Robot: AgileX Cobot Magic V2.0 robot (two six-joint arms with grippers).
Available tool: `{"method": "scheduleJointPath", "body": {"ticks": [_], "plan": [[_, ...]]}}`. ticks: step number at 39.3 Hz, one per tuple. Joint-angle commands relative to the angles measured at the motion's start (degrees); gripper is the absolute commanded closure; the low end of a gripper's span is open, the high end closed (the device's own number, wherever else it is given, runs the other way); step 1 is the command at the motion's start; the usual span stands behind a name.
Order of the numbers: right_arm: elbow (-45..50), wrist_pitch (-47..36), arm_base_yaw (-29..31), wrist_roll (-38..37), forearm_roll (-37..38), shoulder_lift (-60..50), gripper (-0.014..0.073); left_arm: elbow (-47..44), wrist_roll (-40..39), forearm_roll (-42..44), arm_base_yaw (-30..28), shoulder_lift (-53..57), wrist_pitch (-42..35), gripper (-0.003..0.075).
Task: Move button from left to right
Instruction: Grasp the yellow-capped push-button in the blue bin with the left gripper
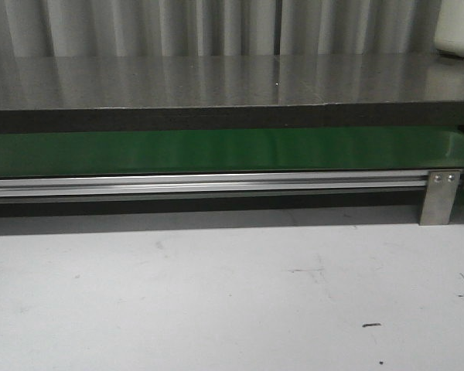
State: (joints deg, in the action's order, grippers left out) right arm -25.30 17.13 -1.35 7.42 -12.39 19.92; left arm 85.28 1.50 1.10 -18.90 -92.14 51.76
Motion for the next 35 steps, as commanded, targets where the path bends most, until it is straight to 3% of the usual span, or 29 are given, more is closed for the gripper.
{"method": "scheduleJointPath", "body": {"ticks": [1,18,35], "plan": [[-2.15,-4.5,0.24,0.72,0.45,0.82,-0.0051,3.37,1.53,0.85,-2.8,-1.22,-0.34,0.0174],[-2.15,-4.5,0.24,0.72,0.45,0.82,-0.0051,3.42,6.09,3.16,-13.14,-12.3,0.3,0.0174],[-2.15,-4.5,0.24,0.72,0.45,0.82,-0.0051,3.51,9.21,1.92,-14.65,-22.15,-2.71,0.0174]]}}
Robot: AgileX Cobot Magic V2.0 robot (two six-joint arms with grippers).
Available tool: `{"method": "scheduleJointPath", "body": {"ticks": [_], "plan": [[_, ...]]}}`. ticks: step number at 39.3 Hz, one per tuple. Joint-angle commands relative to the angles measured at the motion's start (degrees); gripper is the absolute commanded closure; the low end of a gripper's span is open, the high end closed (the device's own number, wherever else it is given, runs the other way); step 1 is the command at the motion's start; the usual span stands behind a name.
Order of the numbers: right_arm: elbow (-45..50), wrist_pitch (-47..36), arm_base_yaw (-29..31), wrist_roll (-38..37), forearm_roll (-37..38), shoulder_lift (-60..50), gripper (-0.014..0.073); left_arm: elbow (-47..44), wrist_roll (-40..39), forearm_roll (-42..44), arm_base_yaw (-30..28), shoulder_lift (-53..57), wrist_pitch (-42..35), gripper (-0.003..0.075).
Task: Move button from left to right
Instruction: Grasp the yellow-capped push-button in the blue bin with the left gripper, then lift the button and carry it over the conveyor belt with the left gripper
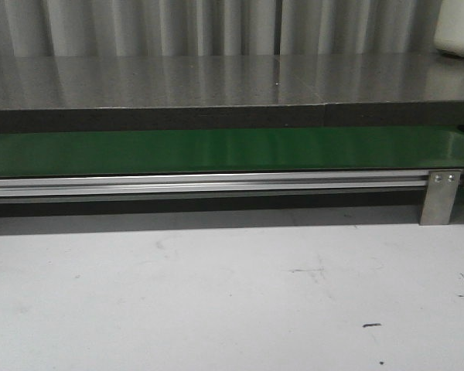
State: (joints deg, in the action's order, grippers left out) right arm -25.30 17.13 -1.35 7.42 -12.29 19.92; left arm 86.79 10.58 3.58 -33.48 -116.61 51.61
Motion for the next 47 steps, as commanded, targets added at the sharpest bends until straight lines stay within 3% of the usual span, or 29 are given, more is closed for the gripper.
{"method": "scheduleJointPath", "body": {"ticks": [1,15,17,23,27,47], "plan": [[-2.15,-4.5,0.24,0.72,0.35,0.82,-0.0051,2.03,0.55,-0.56,-0.07,2.01,-3.3,0.0174],[-2.15,-4.5,0.24,0.72,0.35,0.82,-0.0051,5.99,0.94,-1.11,-0.18,-2.3,-2.56,0.0188],[-2.15,-4.5,0.24,0.72,0.35,0.82,-0.0051,6.24,0.94,-1.11,-0.18,-2.3,-2.34,0.0235],[-2.15,-4.5,0.24,0.72,0.35,0.82,-0.0051,6.5,0.94,-1.21,-0.18,-2.3,-1.56,0.0489],[-2.15,-4.5,0.24,0.72,0.35,0.82,-0.0051,6.5,0.94,-1.21,-0.18,-2.3,-1.3,0.057],[-2.15,-4.5,0.24,0.72,0.35,0.82,-0.0051,15.2,0.94,-1.8,3.91,5.14,2.49,0.0575]]}}
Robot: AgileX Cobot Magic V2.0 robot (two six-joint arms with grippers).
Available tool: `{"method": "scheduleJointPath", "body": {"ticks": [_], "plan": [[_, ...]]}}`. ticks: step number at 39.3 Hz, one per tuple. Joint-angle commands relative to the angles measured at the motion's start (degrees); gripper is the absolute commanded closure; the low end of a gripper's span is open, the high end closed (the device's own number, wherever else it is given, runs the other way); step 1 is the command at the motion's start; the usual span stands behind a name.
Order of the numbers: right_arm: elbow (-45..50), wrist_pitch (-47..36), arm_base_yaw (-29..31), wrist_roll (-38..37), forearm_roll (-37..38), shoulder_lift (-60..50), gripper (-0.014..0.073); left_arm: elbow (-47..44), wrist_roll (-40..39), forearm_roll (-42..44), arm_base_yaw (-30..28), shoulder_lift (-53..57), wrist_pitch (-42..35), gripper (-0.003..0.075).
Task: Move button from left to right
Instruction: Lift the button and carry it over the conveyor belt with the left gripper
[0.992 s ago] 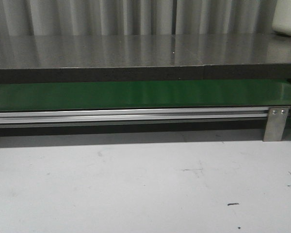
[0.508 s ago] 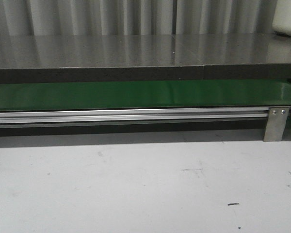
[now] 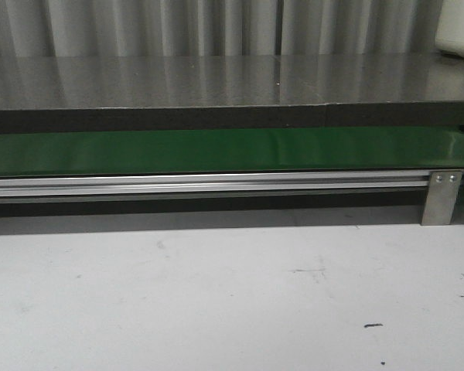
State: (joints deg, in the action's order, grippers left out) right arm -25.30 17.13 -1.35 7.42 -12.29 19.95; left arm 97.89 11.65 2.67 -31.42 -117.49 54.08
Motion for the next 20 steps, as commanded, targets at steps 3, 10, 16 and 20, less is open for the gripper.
{"method": "scheduleJointPath", "body": {"ticks": [3,10,16,20], "plan": [[-2.15,-4.5,0.24,0.72,0.35,0.79,-0.0051,6.62,-0.13,-1.64,3.93,7.53,2.01,0.0575],[-2.15,-4.5,0.24,0.72,0.35,0.79,-0.0051,9.67,-0.13,-2.67,10.36,9.28,6.78,0.0575],[-2.15,-4.5,0.24,0.72,0.35,0.79,-0.0051,9.67,-0.95,-2.67,14.63,9.29,12.86,0.0575],[-2.15,-4.5,0.24,0.72,0.35,0.79,-0.0051,9.67,-1.64,-2.67,16.71,9.29,15.26,0.0575]]}}
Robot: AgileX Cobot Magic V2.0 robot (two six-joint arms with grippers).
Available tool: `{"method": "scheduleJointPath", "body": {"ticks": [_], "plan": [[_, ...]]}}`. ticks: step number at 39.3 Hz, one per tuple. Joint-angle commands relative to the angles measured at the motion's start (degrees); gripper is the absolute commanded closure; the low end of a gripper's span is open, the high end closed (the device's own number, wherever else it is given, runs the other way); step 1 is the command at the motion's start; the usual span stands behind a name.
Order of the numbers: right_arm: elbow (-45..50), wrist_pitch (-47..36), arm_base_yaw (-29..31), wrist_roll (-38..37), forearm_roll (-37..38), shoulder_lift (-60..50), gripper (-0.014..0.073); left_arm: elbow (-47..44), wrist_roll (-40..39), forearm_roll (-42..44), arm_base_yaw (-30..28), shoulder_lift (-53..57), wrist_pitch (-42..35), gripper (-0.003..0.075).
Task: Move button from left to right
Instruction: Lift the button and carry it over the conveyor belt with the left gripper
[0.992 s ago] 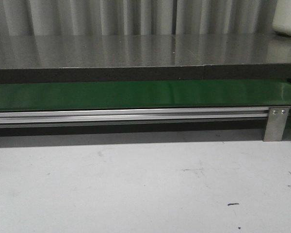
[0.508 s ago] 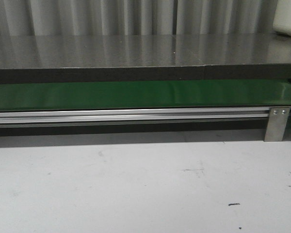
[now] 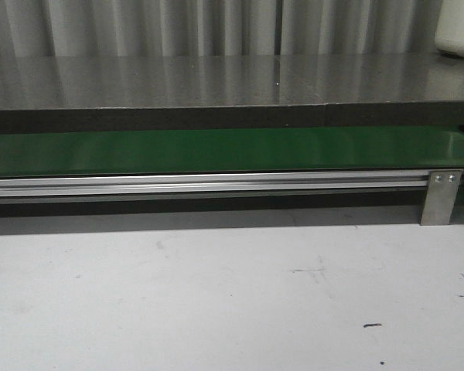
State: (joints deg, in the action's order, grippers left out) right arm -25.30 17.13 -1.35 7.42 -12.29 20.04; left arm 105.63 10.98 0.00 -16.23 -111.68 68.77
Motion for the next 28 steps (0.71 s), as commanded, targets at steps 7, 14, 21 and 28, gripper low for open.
{"method": "scheduleJointPath", "body": {"ticks": [7,14,21,28], "plan": [[-2.15,-4.5,0.24,0.72,0.35,0.69,-0.0051,0.27,-0.97,-1.86,4.13,3.47,1.48,0.0575],[-2.15,-4.5,0.24,0.72,0.35,0.69,-0.0051,-2.11,-0.97,-1.99,5.86,2.36,0.36,0.0575],[-2.15,-4.5,0.24,0.72,0.35,0.69,-0.0051,-2.11,-0.97,-3.59,6.0,-0.02,1.51,0.0556],[-2.15,-4.5,0.24,0.72,0.35,0.69,-0.0051,-2.11,-0.97,-4.58,6.0,-1.41,1.7,0.0405]]}}
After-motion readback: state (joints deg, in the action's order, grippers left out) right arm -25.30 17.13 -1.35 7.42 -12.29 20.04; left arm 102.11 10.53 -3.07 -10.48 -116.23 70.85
